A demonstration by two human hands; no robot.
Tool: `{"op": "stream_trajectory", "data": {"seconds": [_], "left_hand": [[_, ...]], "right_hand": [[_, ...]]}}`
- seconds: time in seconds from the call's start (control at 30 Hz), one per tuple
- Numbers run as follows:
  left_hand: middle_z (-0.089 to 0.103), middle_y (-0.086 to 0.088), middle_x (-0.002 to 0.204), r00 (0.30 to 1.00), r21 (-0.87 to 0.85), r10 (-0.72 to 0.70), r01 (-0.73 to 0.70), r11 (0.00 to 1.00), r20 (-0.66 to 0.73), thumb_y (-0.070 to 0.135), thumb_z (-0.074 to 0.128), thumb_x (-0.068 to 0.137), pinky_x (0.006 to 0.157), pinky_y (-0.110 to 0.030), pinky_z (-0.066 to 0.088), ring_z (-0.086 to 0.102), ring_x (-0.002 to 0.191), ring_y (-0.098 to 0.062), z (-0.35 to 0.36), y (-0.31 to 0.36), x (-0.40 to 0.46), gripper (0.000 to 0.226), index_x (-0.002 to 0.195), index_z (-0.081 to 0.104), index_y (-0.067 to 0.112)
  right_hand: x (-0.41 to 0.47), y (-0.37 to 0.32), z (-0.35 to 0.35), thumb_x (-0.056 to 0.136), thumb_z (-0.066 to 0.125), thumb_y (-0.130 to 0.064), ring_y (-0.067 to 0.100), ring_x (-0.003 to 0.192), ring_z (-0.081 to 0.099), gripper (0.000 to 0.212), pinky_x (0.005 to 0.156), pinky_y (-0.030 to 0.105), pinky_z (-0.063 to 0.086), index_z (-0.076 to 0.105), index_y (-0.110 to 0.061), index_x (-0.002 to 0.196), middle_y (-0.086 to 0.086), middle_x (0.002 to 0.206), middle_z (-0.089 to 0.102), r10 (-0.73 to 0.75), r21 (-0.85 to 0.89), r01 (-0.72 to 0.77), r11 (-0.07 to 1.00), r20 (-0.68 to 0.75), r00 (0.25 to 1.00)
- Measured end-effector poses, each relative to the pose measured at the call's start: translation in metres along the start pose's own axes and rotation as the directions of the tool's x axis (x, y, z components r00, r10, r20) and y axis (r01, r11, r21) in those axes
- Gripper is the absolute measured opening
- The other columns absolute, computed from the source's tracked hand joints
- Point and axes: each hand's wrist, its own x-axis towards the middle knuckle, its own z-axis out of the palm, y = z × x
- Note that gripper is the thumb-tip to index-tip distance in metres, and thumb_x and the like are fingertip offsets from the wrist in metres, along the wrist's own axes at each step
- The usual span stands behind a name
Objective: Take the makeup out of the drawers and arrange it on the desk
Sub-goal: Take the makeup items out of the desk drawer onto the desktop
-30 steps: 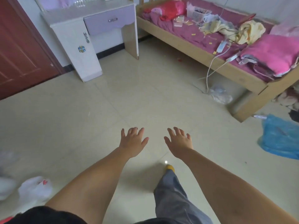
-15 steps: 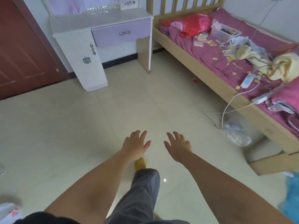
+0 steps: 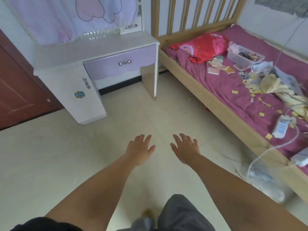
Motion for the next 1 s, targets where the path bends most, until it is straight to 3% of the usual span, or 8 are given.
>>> {"op": "stream_trajectory", "data": {"seconds": [0.3,0.5,0.73,1.0], "left_hand": [[0.027,-0.012,0.151,0.983,-0.094,-0.184,0.185,0.978,0.019,0.049,0.023,0.099,0.107,-0.042,0.031,0.028,0.136,-0.028,-0.063,-0.026,0.198,0.059,0.149,0.016,0.018],[0.035,-0.009,0.146,0.955,-0.222,-0.296,0.290,0.931,0.004,0.050,0.025,0.098,0.102,-0.041,0.033,0.036,0.130,-0.027,-0.101,-0.036,0.292,0.057,0.146,0.022,0.020],[0.041,-0.010,0.137,0.893,-0.318,-0.440,0.446,0.836,0.097,0.045,0.028,0.099,0.097,-0.044,0.040,0.041,0.124,-0.028,-0.123,-0.107,0.387,0.051,0.142,0.028,0.017],[0.045,-0.016,0.136,0.846,-0.528,-0.476,0.526,0.666,0.241,0.038,0.029,0.101,0.100,-0.041,0.037,0.046,0.122,-0.032,-0.163,-0.217,0.519,0.048,0.139,0.034,0.010]], "right_hand": [[0.228,0.051,-0.070,0.099,0.017,-0.048,0.024,0.136,0.031,0.052,0.108,0.044,0.026,0.019,-0.027,0.147,0.002,0.152,0.027,-0.147,-0.071,0.147,0.987,0.003,0.989],[0.353,0.068,-0.121,0.100,0.018,-0.048,0.024,0.134,0.033,0.052,0.106,0.043,0.028,0.020,-0.026,0.147,0.003,0.150,0.031,-0.216,-0.093,0.219,0.971,0.039,0.975],[0.478,0.026,-0.149,0.100,0.019,-0.046,0.024,0.125,0.043,0.051,0.097,0.041,0.038,0.026,-0.023,0.144,0.005,0.141,0.042,-0.319,-0.065,0.321,0.945,0.047,0.947],[0.632,-0.047,-0.188,0.100,0.025,-0.037,0.025,0.110,0.050,0.040,0.085,0.037,0.038,0.047,-0.016,0.126,0.007,0.123,0.053,-0.259,0.093,0.248,0.964,0.133,0.957]]}}
